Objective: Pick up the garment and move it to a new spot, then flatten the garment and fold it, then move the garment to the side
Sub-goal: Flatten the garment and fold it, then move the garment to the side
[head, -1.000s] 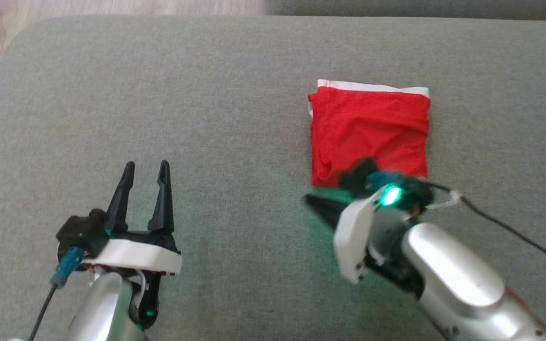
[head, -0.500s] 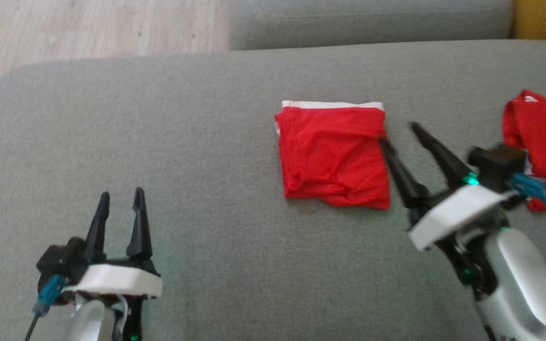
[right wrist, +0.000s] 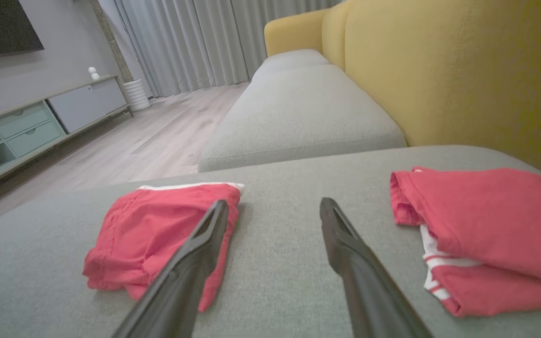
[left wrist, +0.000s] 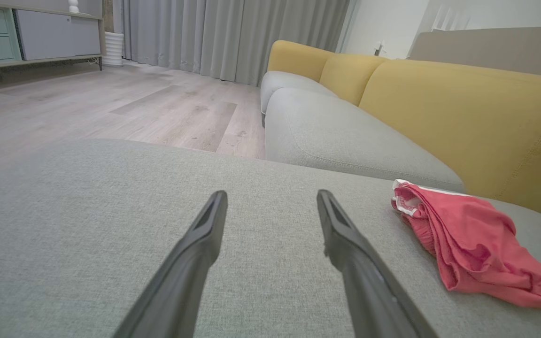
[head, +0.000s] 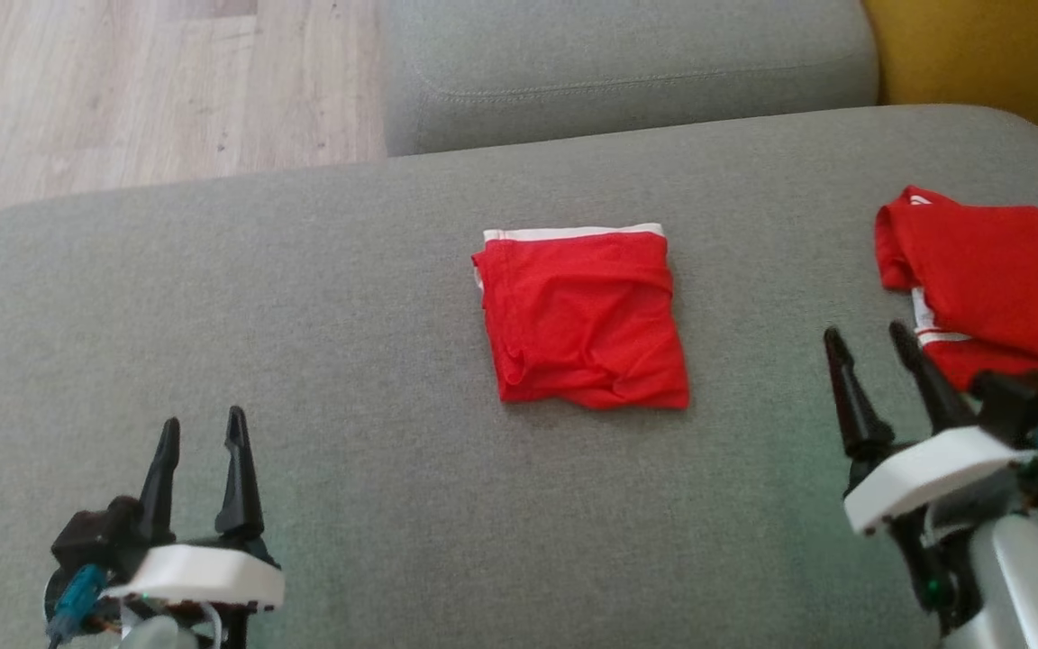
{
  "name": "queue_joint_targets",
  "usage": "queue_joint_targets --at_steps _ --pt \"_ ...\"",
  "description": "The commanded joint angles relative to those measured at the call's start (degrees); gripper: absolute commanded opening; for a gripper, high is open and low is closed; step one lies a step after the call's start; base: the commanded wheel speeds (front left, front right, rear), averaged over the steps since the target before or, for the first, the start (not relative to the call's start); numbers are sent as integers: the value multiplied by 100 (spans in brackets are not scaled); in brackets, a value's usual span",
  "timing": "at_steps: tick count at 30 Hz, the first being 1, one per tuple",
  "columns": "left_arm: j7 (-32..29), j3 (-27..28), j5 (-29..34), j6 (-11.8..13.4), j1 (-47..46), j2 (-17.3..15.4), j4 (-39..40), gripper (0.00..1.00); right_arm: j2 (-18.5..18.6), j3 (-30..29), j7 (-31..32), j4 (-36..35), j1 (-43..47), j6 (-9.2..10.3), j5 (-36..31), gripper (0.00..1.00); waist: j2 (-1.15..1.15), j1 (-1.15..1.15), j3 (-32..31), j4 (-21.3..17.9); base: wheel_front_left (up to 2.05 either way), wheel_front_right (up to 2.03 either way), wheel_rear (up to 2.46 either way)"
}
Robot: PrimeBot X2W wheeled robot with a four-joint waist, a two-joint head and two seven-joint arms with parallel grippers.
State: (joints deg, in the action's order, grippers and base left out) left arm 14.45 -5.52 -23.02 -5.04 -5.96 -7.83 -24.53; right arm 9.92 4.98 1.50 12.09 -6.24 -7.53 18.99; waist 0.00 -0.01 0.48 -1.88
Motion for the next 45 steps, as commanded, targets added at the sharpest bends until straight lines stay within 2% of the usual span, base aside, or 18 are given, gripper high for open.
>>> queue_joint_targets --at_steps 1,13,20,22,25,30,33,38,39,40,41,45 --pt "55 220 45 28 -152 -135 129 100 16 96 -63 -158 -119 4 -45 100 0 1 -10 -21 0 0 0" --pt "51 198 25 99 -142 -134 185 100 -132 -12 22 -69 -155 4 -114 100 0 1 91 -2 0 0 0" --pt "29 130 48 102 -324 -154 310 100 -218 227 641 -55 -773 4 -79 100 0 1 428 133 0 0 0" --pt "20 97 54 84 -452 -166 367 100 -284 343 987 51 -1133 4 -23 100 0 1 618 214 0 0 0" --pt "22 23 82 51 -661 -169 431 100 -376 424 1505 494 -1679 4 37 100 0 1 914 361 0 0 0" --pt "31 -90 107 10 -986 -100 487 100 -545 236 1933 1499 -2424 4 -81 100 0 1 1345 660 0 0 0" --pt "39 -124 114 -14 -1116 -61 462 100 -629 218 2124 2018 -2662 4 -129 100 0 1 1476 794 0 0 0" --pt "49 -109 118 -49 -1192 -40 384 100 -684 512 2327 2563 -2805 4 96 100 0 1 1526 853 0 0 0" --pt "50 -91 119 -52 -1185 -43 375 100 -689 607 2412 2636 -2810 4 182 95 0 1 1518 833 0 0 0" --pt "51 -72 123 -51 -1171 -41 372 100 -691 711 2473 2675 -2823 4 243 35 0 1 1507 805 0 0 0" --pt "52 -43 129 -43 -1155 -40 383 100 -692 830 2478 2668 -2849 4 276 0 0 1 1495 761 0 0 0" --pt "53 57 153 -34 -1089 -35 449 100 -476 1247 2517 2505 -2968 4 314 0 0 1 1426 519 0 0 0"
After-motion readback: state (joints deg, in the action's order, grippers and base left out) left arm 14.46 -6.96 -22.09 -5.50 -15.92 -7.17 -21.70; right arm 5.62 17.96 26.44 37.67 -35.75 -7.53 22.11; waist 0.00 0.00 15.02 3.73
